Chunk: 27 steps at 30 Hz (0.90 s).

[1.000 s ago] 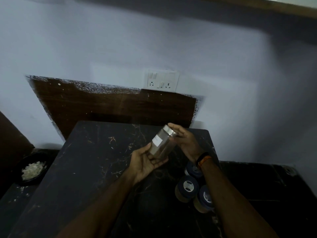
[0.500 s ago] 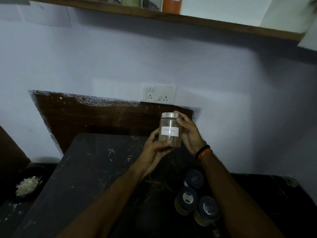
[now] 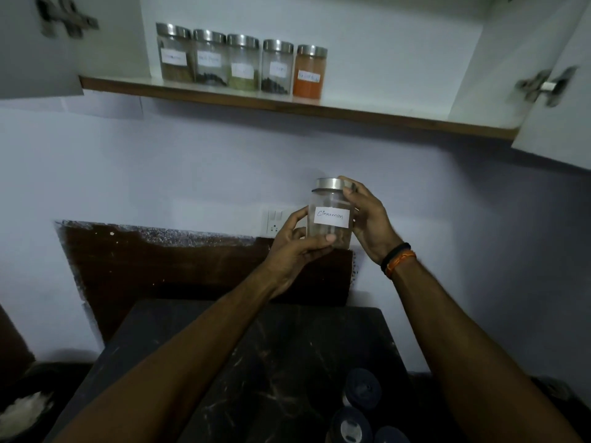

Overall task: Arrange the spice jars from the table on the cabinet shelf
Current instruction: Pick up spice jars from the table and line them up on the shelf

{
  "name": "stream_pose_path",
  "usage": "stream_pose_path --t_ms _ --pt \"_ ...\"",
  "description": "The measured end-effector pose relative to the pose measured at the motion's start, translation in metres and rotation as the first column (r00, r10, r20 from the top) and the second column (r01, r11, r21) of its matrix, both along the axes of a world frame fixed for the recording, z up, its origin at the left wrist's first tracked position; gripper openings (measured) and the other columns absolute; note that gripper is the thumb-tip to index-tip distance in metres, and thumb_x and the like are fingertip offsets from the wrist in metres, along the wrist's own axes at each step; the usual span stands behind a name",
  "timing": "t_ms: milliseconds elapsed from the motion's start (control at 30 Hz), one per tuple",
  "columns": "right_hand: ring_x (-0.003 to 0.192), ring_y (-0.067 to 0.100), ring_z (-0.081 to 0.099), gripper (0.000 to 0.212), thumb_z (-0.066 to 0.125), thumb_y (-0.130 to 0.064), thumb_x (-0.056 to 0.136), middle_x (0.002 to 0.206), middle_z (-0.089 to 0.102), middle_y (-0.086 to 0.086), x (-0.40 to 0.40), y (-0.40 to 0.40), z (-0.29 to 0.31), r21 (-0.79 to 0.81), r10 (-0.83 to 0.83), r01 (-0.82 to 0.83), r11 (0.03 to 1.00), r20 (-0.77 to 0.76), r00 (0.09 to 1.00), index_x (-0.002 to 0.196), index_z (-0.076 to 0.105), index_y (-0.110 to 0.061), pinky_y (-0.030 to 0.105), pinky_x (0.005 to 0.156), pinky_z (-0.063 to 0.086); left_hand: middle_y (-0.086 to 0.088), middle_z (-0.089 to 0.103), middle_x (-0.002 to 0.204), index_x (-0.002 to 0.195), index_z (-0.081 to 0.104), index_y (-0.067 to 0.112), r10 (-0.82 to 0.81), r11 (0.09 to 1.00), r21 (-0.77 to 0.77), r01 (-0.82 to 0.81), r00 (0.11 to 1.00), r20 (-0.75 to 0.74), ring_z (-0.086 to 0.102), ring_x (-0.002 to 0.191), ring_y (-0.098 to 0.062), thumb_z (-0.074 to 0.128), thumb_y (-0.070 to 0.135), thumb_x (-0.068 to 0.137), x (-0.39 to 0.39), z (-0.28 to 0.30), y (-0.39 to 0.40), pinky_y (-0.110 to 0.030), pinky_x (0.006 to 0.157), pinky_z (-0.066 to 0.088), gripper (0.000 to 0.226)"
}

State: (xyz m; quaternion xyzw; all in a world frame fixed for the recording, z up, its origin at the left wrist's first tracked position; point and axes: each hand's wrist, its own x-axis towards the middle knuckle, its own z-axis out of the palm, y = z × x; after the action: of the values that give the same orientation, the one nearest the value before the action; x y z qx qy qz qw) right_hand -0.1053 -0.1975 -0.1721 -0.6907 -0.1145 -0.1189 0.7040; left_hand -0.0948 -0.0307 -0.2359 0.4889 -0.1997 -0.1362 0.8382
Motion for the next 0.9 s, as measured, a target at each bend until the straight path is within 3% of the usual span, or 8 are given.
stream_pose_path --t_ms 133,233,367,500,600,733,900 --pt "0.113 0.019 0.062 0.054 0.055 -0.044 0.087 0.129 0.064 0.003 0.003 -0.003 0.043 -0.096 -0.021 0.028 0.995 0.067 0.997 0.137 0.055 -0.022 0.031 0.085 0.052 -0.014 0.061 0.131 0.135 0.054 0.031 0.019 0.999 0.046 -0.023 0.996 0.090 0.060 0.122 -0.033 0.088 0.015 0.069 0.013 0.039 -0.002 -0.052 0.099 0.054 0.076" --pt "0.111 0.015 0.063 0.056 0.054 -0.046 0.087 0.125 0.065 -0.002 0.007 -0.005 0.071 -0.139 -0.027 0.045 0.989 0.127 0.991 0.139 0.052 -0.024 0.033 0.086 0.052 -0.017 0.062 0.130 0.135 0.055 0.029 0.029 0.998 0.051 -0.037 0.989 0.148 0.062 0.120 -0.033 0.088 0.013 0.067 0.019 0.068 -0.003 -0.048 0.099 0.054 0.077" --pt "0.123 0.019 0.058 0.054 0.053 -0.042 0.098 0.139 0.056 0.000 0.015 -0.008 0.103 -0.165 -0.045 0.079 0.983 0.199 0.979 0.149 0.040 -0.028 0.036 0.097 0.052 -0.020 0.063 0.128 0.137 0.053 0.025 0.036 0.995 0.079 -0.055 0.973 0.227 0.063 0.119 -0.033 0.085 0.010 0.070 0.028 0.104 -0.006 -0.046 0.100 0.054 0.076" --pt "0.126 0.019 0.055 0.049 0.048 -0.040 0.102 0.144 0.051 -0.001 0.021 -0.011 0.130 -0.176 -0.072 0.116 0.978 0.240 0.968 0.149 0.039 -0.033 0.040 0.101 0.051 -0.019 0.067 0.122 0.138 0.052 0.023 0.047 0.989 0.123 -0.087 0.953 0.300 0.064 0.117 -0.032 0.084 0.010 0.073 0.035 0.134 -0.007 -0.047 0.102 0.052 0.075" --pt "0.118 0.019 0.061 0.050 0.053 -0.038 0.100 0.138 0.055 0.001 0.026 -0.014 0.149 -0.195 -0.093 0.149 0.970 0.268 0.959 0.148 0.041 -0.029 0.037 0.093 0.057 -0.016 0.069 0.119 0.139 0.051 0.023 0.043 0.986 0.135 -0.095 0.938 0.345 0.065 0.115 -0.032 0.084 0.009 0.074 0.042 0.154 -0.009 -0.046 0.101 0.054 0.074" --pt "0.103 0.013 0.068 0.049 0.067 -0.043 0.091 0.121 0.065 -0.002 0.030 -0.016 0.171 -0.218 -0.119 0.192 0.957 0.309 0.944 0.135 0.054 -0.026 0.022 0.070 0.058 -0.014 0.066 0.124 0.141 0.049 0.019 0.032 0.984 0.151 -0.096 0.926 0.376 0.064 0.118 -0.030 0.082 0.005 0.076 0.048 0.175 -0.013 -0.048 0.102 0.053 0.074" --pt "0.091 0.014 0.071 0.035 0.076 -0.038 0.084 0.113 0.070 0.006 0.035 -0.023 0.191 -0.180 -0.142 0.205 0.962 0.311 0.940 0.115 0.067 -0.023 0.024 0.065 0.056 -0.014 0.066 0.123 0.140 0.048 0.022 0.034 0.966 0.213 -0.149 0.885 0.465 0.065 0.115 -0.027 0.087 0.018 0.071 0.058 0.193 -0.017 -0.044 0.097 0.056 0.078"
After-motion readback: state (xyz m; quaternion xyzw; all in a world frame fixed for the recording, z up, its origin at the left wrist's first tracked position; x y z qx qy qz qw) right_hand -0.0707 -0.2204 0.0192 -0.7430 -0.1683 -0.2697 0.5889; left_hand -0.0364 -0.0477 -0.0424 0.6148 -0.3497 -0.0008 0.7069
